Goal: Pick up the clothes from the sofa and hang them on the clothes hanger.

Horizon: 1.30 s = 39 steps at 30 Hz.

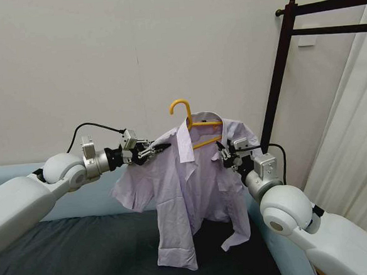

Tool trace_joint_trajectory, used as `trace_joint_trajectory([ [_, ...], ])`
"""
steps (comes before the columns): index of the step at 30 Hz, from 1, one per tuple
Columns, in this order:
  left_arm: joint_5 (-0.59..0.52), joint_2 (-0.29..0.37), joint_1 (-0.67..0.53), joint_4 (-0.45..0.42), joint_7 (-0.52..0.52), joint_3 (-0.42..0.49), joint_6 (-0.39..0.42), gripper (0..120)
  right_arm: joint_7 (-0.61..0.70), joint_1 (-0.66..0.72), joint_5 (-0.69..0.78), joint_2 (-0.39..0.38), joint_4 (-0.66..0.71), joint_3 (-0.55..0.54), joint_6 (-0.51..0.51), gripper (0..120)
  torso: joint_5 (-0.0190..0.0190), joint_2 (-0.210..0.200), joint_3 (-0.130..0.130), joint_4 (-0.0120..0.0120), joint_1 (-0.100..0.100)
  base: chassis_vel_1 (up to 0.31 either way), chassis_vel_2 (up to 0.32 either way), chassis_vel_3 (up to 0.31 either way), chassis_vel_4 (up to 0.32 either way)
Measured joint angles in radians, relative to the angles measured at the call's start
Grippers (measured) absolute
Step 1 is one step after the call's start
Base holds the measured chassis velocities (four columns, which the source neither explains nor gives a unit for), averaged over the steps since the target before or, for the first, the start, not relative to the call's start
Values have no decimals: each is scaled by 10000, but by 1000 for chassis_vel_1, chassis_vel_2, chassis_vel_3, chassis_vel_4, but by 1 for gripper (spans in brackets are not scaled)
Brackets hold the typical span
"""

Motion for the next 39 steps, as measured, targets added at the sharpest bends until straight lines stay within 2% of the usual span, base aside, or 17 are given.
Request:
trace_joint_trajectory([
  [3,6,-11,18,49,21,-24,0,8,68,-7,-60,-73,-3,21,2,0,1,0,0,-1,0,0,0,0,0],
  [11,27,-77,29,30,22,21,26,8,-509,249,-311,-611,583,-175,-45,0,1,1,-1,-2,0,0,0,0,0],
  [18,32,-198,-119,-86,-24,238,73,8,-888,1145,-538,-539,577,-931,-362,0,0,0,0,3,0,0,0,0,0],
  [27,-139,99,-82,-29,97,98,70,8,-1446,599,-1344,-938,818,-1097,-405,0,2,1,-1,0,0,0,0,0,0],
  [34,-252,153,56,-259,166,-2,73,8,-1431,590,-1119,-949,880,-959,-400,0,1,1,-1,0,0,0,0,0,0],
  [35,-244,152,85,-219,178,-3,72,8,-1435,513,-987,-1023,1033,-859,-392,7,1,1,-1,0,0,0,0,0,0],
  [38,-232,130,131,-67,203,-5,52,8,-1494,337,-875,-1188,1267,-702,-385,14,1,1,-1,0,0,0,0,0,0],
  [39,-232,97,161,53,253,-6,28,8,-1546,199,-816,-1301,1418,-581,-381,19,1,1,-1,0,0,0,0,0,0],
])
